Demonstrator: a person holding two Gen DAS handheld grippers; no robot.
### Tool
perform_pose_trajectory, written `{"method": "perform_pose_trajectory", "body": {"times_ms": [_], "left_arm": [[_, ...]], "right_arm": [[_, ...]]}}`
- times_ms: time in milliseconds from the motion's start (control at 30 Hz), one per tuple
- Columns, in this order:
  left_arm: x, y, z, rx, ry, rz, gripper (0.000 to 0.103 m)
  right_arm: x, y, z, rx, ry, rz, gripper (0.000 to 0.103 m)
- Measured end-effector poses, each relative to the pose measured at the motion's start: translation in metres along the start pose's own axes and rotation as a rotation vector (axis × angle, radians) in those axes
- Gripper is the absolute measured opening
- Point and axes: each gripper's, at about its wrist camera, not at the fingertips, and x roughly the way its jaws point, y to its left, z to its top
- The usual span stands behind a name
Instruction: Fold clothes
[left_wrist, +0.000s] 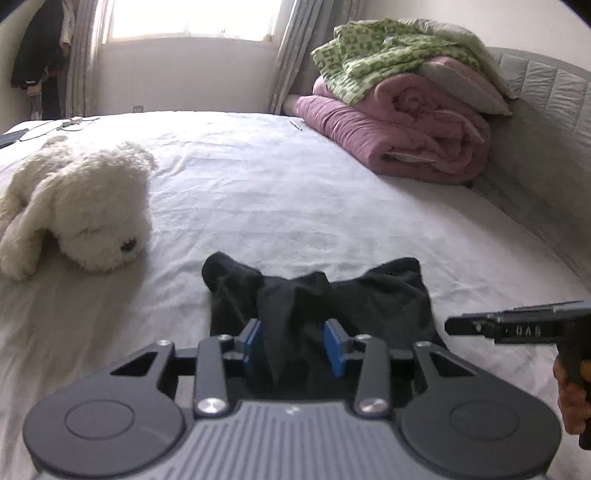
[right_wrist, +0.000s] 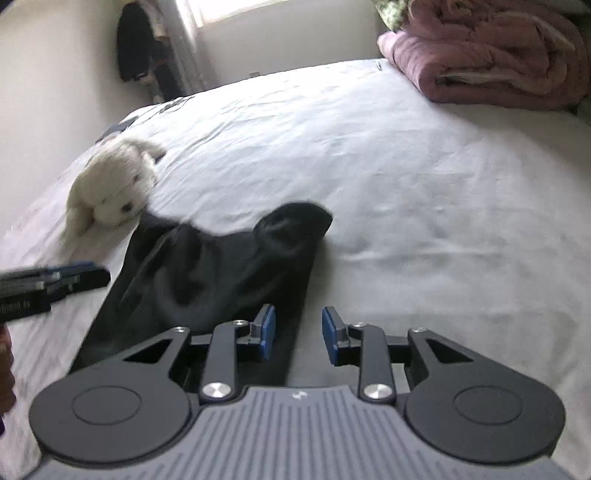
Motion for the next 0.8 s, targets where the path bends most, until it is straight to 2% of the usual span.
{"method": "perform_pose_trajectory", "body": {"times_ms": [133, 200, 233, 267, 333, 433, 533, 667, 733, 800], "left_arm": [[0.031, 0.0, 0.009, 0.006, 0.036, 0.024, 0.041], [0.047, -0.003, 0.009, 0.012, 0.057, 0.037, 0.041], [0.053, -0.004, 0.008, 0.017, 0.064, 0.043, 0.039], [0.059, -0.006, 0.007, 0.027, 0.069, 0.051, 0.03], [0.064, -0.009, 0.004, 0.059, 0.068, 0.072, 0.005], [0.057, -0.008, 0.004, 0.063, 0.024, 0.083, 0.004], [0.052, -0.006, 0.006, 0.051, -0.016, 0.09, 0.004], [0.057, -0.007, 0.0, 0.085, -0.006, 0.1, 0.004], [0.059, -0.005, -0.001, 0.076, 0.001, 0.096, 0.005], [0.06, -0.002, 0.0, 0.043, 0.007, 0.087, 0.005]], "right_arm": [[0.02, -0.003, 0.016, -0.009, -0.002, -0.004, 0.032], [0.032, -0.001, 0.021, -0.023, 0.009, -0.006, 0.027], [0.038, 0.0, 0.023, -0.025, 0.013, -0.013, 0.021], [0.044, -0.001, 0.024, -0.027, 0.013, -0.026, 0.017], [0.056, -0.002, 0.025, -0.03, 0.012, -0.053, 0.01], [0.06, 0.003, 0.029, -0.069, -0.014, -0.131, 0.006], [0.055, 0.011, 0.031, -0.173, -0.079, -0.249, 0.001], [0.053, 0.0, 0.031, -0.132, -0.063, -0.192, 0.001], [0.044, -0.003, 0.032, -0.101, -0.094, -0.15, 0.002], [0.031, 0.0, 0.032, -0.091, -0.148, -0.07, 0.002]]}}
